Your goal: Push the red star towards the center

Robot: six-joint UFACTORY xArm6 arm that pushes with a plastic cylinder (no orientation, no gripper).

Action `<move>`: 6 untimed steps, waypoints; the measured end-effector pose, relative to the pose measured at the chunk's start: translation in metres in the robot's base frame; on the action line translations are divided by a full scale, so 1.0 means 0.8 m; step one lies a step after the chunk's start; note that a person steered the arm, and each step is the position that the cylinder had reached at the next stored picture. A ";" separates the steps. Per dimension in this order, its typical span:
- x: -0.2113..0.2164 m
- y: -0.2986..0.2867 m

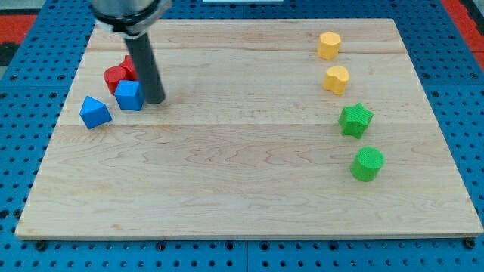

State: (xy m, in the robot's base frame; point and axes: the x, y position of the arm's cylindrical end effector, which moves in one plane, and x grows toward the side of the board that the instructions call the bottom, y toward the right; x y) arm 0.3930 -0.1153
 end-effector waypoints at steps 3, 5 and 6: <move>-0.140 -0.033; -0.100 -0.114; -0.049 -0.040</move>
